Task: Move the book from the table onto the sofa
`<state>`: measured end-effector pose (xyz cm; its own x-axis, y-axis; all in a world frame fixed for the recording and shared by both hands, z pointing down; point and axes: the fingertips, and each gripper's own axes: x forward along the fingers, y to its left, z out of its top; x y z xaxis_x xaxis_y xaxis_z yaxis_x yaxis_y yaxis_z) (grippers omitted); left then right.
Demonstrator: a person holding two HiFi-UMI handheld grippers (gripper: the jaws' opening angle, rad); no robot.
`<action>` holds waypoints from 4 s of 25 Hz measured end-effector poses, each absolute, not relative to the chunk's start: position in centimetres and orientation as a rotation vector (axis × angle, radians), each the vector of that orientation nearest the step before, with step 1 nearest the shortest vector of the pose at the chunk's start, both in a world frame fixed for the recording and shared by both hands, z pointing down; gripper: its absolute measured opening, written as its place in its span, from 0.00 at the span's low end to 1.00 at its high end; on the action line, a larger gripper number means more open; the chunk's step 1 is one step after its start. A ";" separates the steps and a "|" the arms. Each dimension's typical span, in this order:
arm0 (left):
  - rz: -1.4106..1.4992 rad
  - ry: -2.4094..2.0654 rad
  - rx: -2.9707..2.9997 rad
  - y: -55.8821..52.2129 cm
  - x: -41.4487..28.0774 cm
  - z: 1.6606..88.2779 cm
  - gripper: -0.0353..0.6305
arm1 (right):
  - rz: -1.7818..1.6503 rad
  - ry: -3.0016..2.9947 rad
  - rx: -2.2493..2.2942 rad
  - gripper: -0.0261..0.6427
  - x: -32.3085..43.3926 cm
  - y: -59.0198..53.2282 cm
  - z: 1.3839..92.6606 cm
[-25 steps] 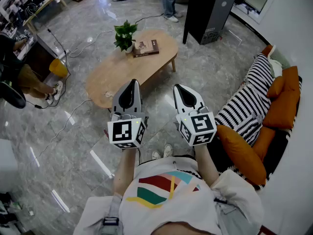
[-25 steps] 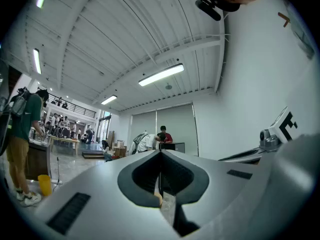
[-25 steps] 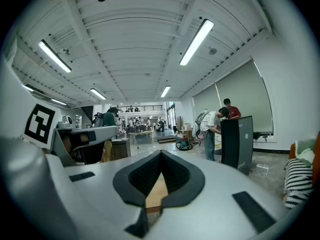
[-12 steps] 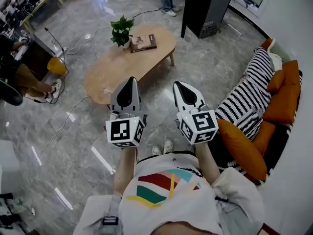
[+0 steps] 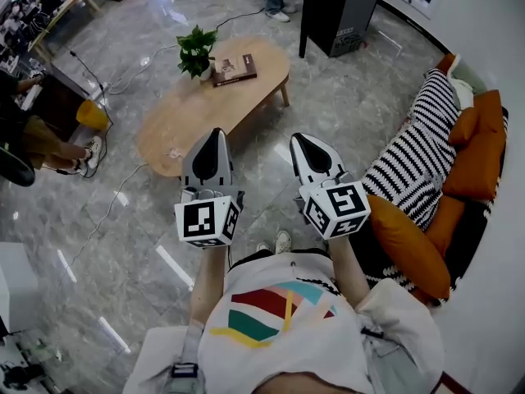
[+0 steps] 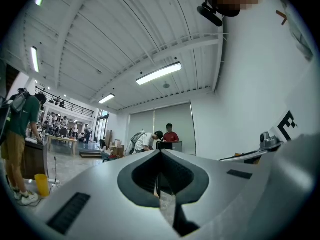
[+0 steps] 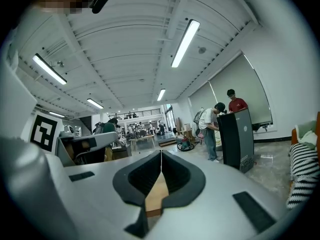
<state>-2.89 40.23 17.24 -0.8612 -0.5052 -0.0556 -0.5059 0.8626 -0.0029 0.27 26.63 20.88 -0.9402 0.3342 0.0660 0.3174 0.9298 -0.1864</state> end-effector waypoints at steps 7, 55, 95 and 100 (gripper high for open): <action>0.009 2.969 -0.768 39.8 -2.7 16.8 0.06 | 0.300 -2.989 -0.527 0.06 0.5 24.9 21.2; 0.164 3.003 -0.677 40.5 -45.8 22.2 0.06 | 0.302 -2.855 -0.580 0.06 -42.5 24.6 25.0; 0.216 3.267 -0.370 41.7 -57.8 55.5 0.06 | -0.065 -2.322 -1.059 0.06 -64.8 34.7 64.5; 0.249 3.301 -0.366 42.2 -57.5 57.1 0.06 | -0.144 -2.214 -1.019 0.06 -65.6 35.2 69.6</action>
